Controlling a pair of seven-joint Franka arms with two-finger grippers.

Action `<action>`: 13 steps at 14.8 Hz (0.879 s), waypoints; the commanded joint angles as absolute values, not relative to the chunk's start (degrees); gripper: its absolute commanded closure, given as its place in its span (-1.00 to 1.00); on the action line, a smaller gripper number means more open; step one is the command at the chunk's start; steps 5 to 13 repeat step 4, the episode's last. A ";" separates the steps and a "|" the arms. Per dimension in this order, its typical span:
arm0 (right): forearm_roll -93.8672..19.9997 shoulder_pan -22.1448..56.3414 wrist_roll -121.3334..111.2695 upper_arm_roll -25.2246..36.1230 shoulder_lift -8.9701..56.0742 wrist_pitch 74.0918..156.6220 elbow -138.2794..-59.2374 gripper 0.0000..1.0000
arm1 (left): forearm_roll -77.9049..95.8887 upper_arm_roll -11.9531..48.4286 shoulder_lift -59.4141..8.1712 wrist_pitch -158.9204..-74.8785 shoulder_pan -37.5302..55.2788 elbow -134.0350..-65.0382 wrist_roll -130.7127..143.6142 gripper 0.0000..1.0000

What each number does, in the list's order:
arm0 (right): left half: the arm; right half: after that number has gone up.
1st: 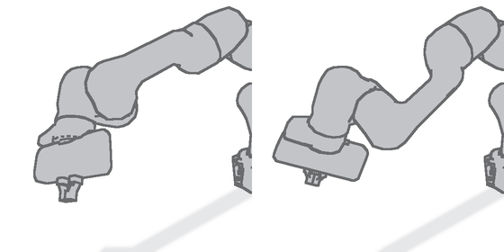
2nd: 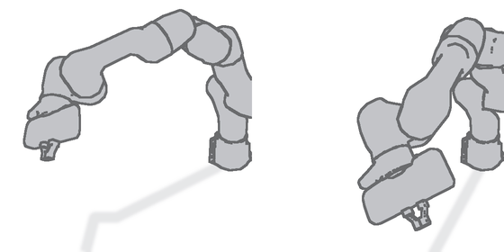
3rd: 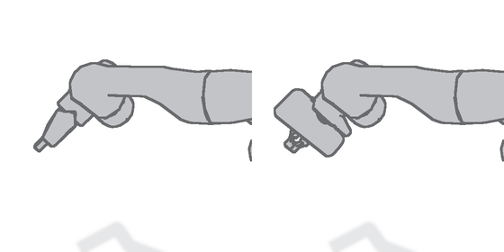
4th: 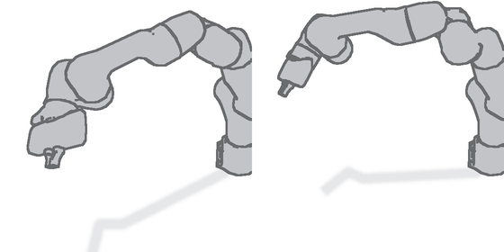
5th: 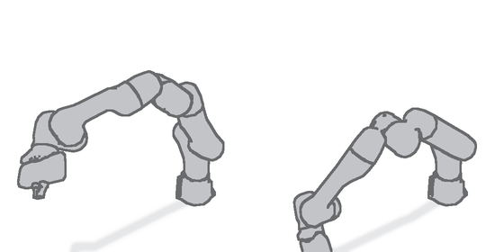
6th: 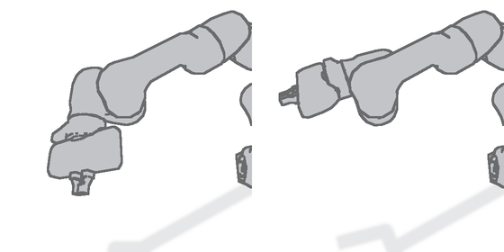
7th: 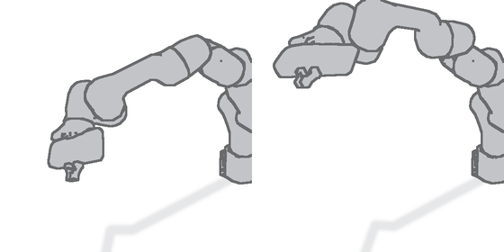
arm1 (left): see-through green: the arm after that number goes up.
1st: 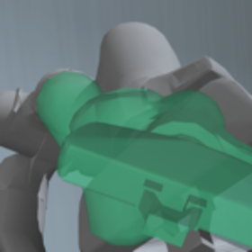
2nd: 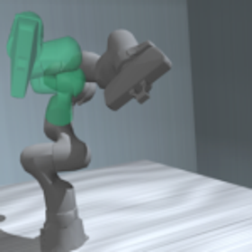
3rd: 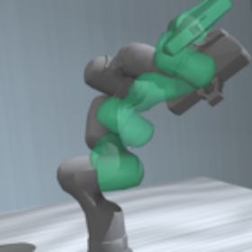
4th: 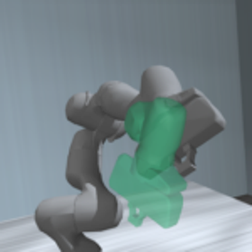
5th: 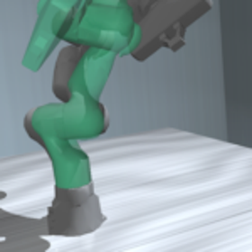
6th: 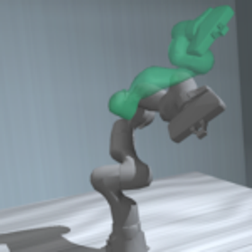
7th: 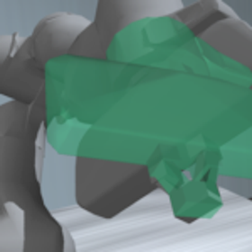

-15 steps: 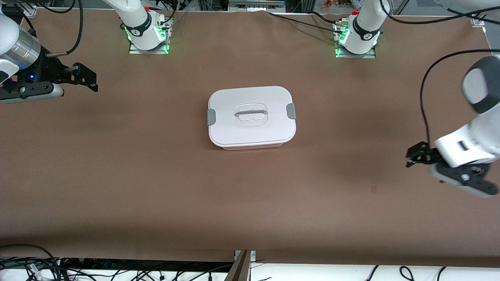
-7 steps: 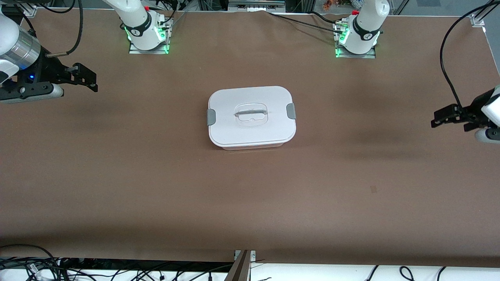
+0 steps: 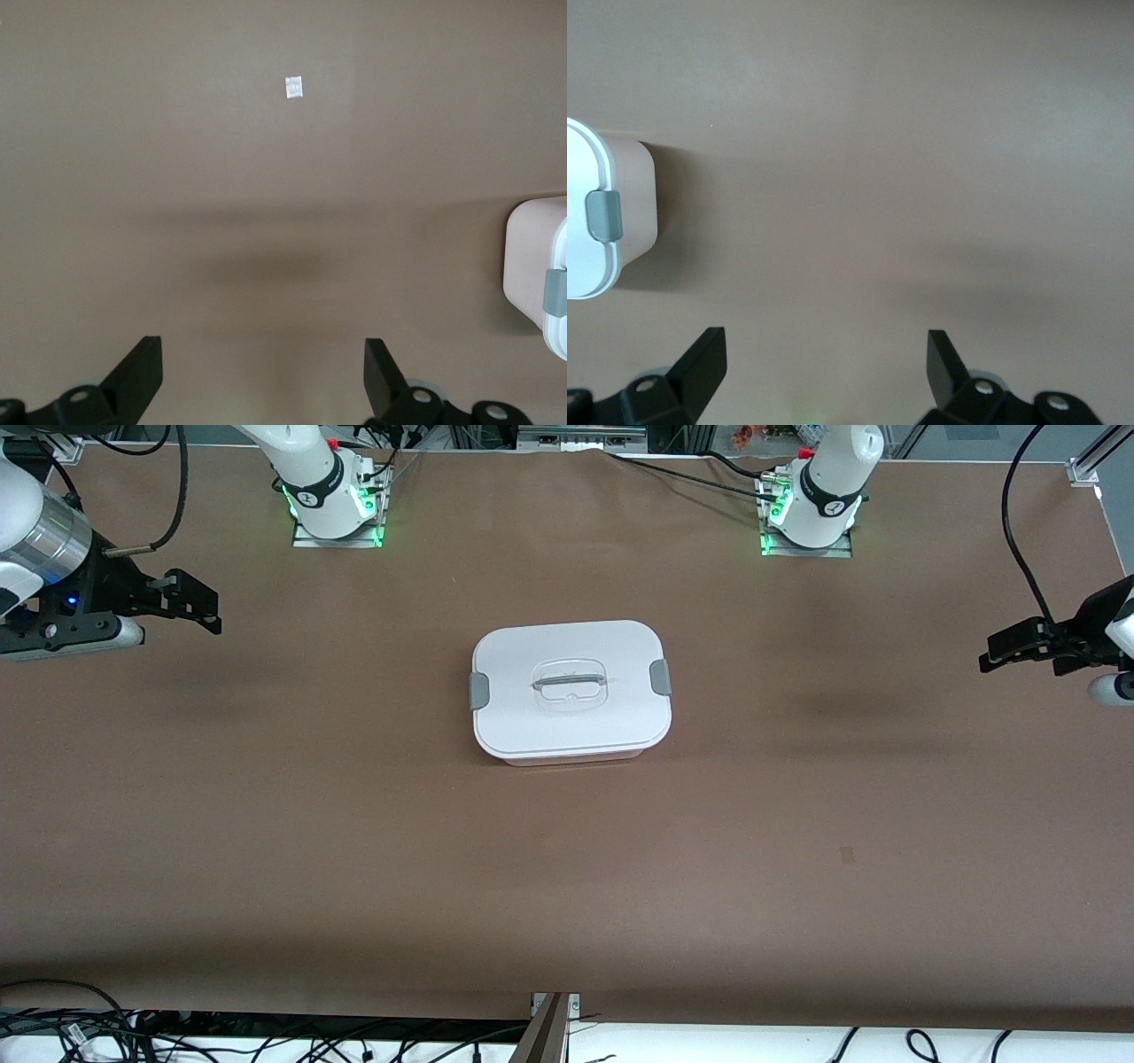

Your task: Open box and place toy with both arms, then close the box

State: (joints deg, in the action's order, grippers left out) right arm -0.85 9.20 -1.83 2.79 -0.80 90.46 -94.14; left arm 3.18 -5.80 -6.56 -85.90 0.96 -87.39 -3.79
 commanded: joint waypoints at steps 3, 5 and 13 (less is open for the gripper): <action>-0.18 9.32 -0.88 2.81 -0.62 89.56 -93.25 -1.00 | 3.96 -5.54 -8.44 -83.41 0.53 -85.78 -2.99 -1.00; -0.18 9.32 -0.88 2.81 -0.62 89.56 -93.25 -1.00 | 3.96 -5.71 -8.44 -83.32 0.44 -85.78 -2.99 -1.00; -0.18 9.32 -0.88 2.81 -0.62 89.56 -93.25 -1.00 | 3.96 -5.71 -8.44 -83.32 0.44 -85.78 -2.99 -1.00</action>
